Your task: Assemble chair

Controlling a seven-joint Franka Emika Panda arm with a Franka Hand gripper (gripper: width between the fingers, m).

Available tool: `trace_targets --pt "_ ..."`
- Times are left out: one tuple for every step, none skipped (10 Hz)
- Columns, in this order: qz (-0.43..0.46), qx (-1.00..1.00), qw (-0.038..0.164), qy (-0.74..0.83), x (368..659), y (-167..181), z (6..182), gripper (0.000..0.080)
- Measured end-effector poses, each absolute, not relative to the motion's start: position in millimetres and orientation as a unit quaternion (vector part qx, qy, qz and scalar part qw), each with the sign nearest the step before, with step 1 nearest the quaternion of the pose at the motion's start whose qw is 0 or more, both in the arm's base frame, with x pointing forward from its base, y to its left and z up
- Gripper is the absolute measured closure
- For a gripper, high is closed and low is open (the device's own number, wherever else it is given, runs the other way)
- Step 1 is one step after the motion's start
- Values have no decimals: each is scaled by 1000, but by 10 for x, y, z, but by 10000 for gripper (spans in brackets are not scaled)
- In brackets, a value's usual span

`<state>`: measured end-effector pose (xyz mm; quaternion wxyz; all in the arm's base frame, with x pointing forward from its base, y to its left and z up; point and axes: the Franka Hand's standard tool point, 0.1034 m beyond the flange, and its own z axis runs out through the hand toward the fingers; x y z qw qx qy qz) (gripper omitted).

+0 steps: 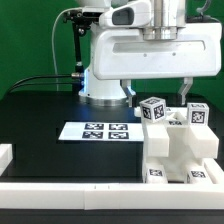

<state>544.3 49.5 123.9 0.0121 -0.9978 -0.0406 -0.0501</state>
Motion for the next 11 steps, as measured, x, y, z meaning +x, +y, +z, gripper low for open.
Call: trace_targets --pt "-50 -998 13 -22 5442 499 1238 373" --pt "-50 -999 13 -16 5442 497 1236 373" --pt "-49 -998 16 25 5443 499 1236 521" --pt "-49 -997 18 58 5443 499 1235 519" --pt "-48 -995 20 83 5443 500 1235 519" --pt "-48 -992 21 118 5443 500 1234 519" --pt "-46 -984 24 168 5445 502 1233 519" --pt "-45 -966 28 254 5449 512 1233 519" --pt "-42 -943 31 328 5446 537 1232 519" --pt "-41 -917 35 395 5458 554 1242 518" --pt "-39 -881 43 469 5472 557 1244 518"
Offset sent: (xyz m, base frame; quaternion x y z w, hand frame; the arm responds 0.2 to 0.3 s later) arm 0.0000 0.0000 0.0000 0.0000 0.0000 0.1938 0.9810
